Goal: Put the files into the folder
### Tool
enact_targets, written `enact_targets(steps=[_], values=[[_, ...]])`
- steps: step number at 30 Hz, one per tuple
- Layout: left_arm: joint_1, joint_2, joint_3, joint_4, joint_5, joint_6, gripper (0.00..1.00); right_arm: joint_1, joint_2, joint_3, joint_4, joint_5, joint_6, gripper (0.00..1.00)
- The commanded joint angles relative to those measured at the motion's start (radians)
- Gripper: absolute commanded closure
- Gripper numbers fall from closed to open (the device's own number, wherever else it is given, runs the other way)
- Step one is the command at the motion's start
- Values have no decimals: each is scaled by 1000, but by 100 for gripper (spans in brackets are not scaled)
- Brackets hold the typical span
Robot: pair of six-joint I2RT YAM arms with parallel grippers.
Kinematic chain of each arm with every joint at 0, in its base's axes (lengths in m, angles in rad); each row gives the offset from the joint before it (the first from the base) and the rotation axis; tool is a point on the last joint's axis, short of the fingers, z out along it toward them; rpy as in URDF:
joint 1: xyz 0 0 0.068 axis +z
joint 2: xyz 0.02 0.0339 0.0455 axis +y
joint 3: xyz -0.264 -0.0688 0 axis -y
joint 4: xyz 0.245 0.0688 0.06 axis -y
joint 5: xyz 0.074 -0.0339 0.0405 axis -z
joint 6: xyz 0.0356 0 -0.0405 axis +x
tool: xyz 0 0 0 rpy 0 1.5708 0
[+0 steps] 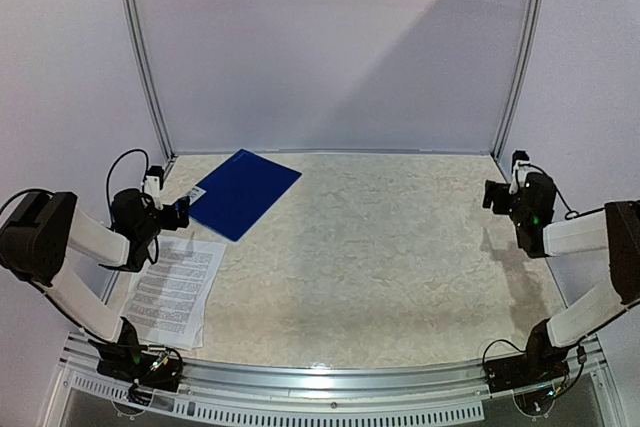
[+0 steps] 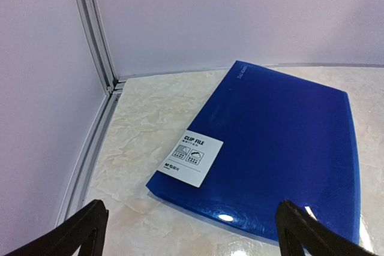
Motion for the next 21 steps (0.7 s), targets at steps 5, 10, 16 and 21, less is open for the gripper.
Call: enact_targets(steps=[5,10,16,21], values=[[-12,0,14,-5,23,21,0,0,-210,214,-426,-312,109,1],[-12,-131,278,-540,141,88,0,76,-253,258,-575,-412,159,1],[-12,-63,706,-1257,251,643,0,205,-295,303,-631,-350,181,1],[-12,-2,752,-1466,127,1262,0,282,-301,330,-627,-353,208,1]])
